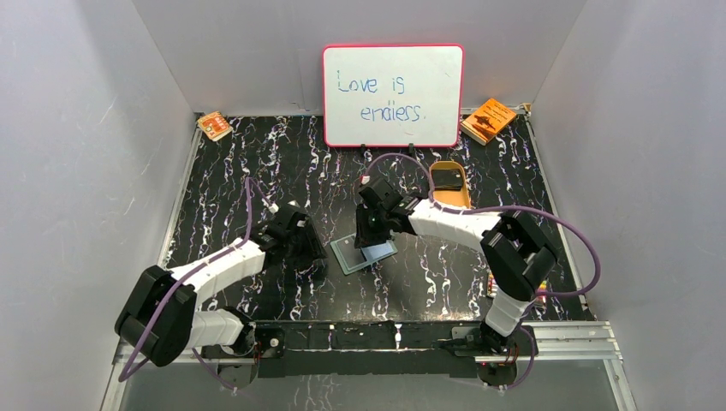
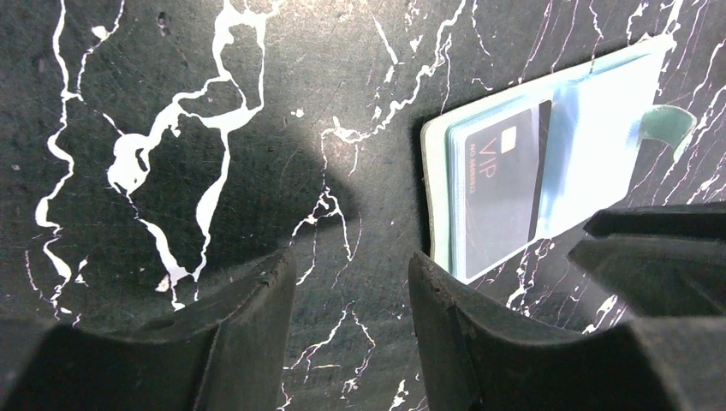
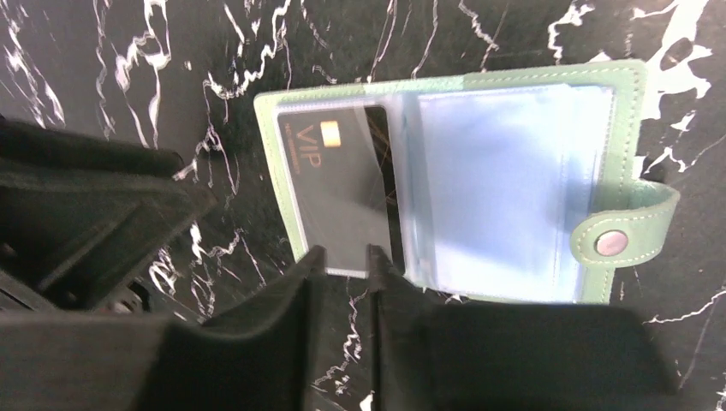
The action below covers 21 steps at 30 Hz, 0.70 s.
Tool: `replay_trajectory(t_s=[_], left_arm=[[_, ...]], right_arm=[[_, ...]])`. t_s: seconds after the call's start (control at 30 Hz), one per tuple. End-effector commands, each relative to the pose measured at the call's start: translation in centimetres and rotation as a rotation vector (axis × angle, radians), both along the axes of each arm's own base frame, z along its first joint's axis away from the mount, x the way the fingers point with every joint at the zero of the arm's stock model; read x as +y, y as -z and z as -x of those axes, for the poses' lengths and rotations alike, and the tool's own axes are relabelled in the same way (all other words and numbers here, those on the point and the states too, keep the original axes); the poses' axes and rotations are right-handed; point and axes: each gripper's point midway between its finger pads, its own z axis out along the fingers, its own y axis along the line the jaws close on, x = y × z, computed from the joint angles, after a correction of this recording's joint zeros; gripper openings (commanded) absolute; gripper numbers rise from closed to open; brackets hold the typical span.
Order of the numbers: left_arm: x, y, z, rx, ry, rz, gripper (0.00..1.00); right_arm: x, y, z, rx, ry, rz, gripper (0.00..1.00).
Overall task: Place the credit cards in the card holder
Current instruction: Insert the credit card into the card holder.
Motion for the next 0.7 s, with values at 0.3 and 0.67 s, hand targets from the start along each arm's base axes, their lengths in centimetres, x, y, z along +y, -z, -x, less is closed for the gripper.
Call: replay_trajectory(t_s=[0.3, 0.67], left_arm=[[-2.2, 1.2, -1.0, 0.062, 0.04, 0.039, 0.41], [-3.6, 2.1, -2.1, 0.088, 0.068, 0.055, 0.37]], right_arm=[[-2.0, 3.0, -1.5, -0.019, -0.006, 0.082, 0.18], [-1.6, 4.0, -0.1, 0.063, 0.004, 0.055, 0.13]])
